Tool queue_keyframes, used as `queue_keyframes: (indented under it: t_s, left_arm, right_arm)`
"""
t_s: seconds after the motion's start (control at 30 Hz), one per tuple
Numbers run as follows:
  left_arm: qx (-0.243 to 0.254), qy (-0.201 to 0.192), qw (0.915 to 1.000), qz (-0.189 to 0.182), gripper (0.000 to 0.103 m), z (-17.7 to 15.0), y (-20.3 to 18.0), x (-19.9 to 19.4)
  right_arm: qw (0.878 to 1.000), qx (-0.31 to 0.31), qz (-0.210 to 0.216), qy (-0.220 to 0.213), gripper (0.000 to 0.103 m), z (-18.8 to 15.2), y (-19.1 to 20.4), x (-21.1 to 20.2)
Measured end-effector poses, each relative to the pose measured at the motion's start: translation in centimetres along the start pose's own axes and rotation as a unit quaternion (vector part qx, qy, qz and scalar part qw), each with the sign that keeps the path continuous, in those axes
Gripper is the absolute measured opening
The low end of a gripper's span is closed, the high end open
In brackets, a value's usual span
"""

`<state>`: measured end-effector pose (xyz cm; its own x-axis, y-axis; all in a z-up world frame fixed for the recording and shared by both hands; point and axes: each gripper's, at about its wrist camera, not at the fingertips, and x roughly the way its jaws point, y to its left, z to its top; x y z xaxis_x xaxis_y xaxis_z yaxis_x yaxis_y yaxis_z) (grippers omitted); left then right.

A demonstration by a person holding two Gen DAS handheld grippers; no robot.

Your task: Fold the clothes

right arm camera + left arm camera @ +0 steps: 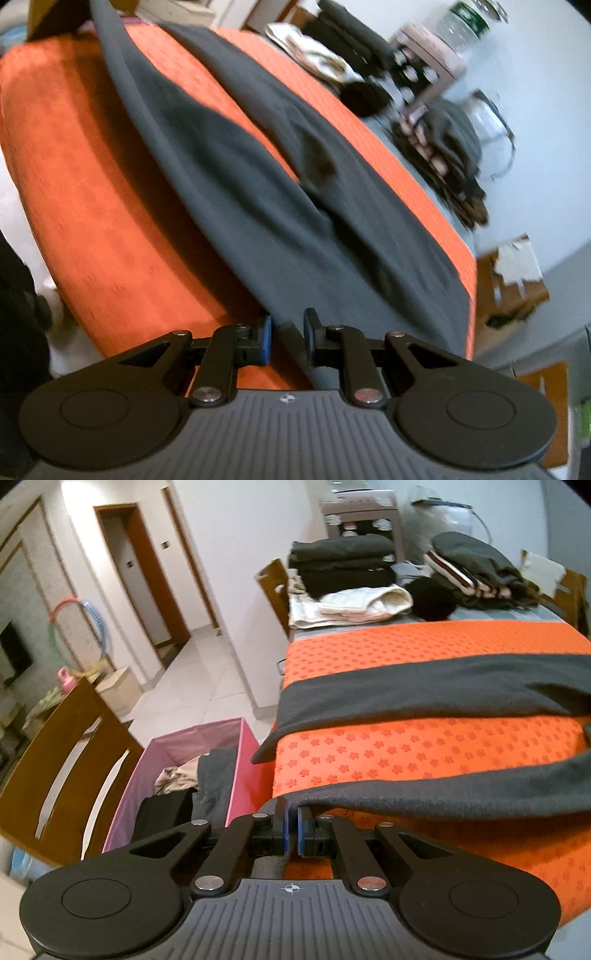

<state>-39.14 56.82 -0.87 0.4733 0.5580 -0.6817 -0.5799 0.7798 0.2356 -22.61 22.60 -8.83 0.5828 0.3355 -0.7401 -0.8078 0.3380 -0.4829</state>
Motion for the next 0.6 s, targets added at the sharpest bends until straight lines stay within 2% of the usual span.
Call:
queue_keyframes:
  t_s: [0.2, 0.27, 0.3, 0.4, 0.5, 0.6]
  left_arm:
    - [-0.053, 0.013, 0.9983, 0.017, 0.007, 0.0, -0.4, 0.1]
    - [-0.067, 0.016, 0.9974, 0.021, 0.007, -0.1, -0.5, 0.2]
    - [-0.074, 0.018, 0.9968, 0.023, 0.007, -0.1, -0.5, 0.2]
    - [-0.088, 0.02, 0.9954, 0.032, 0.007, -0.3, -0.5, -0.1]
    - [-0.094, 0.021, 0.9946, 0.039, 0.007, -0.6, -0.3, -1.0]
    - [-0.092, 0.021, 0.9946, 0.043, 0.007, -0.9, 0.0, -3.1]
  right_arm:
    - [0.998, 0.021, -0.031, 0.047, 0.02, -3.6, -2.8, 0.7]
    - [0.997, 0.025, -0.035, 0.057, 0.017, -4.5, -3.4, 0.9]
    - [0.997, 0.027, -0.032, 0.059, 0.011, -4.9, -3.7, 1.1]
    - [0.998, 0.046, -0.019, 0.05, 0.002, -5.7, -4.5, 0.8]
    - [0.996, 0.078, -0.023, 0.029, 0.002, -5.8, -5.5, -0.7]
    - [0.993, 0.106, -0.047, 0.01, 0.001, -5.6, -6.8, -3.6]
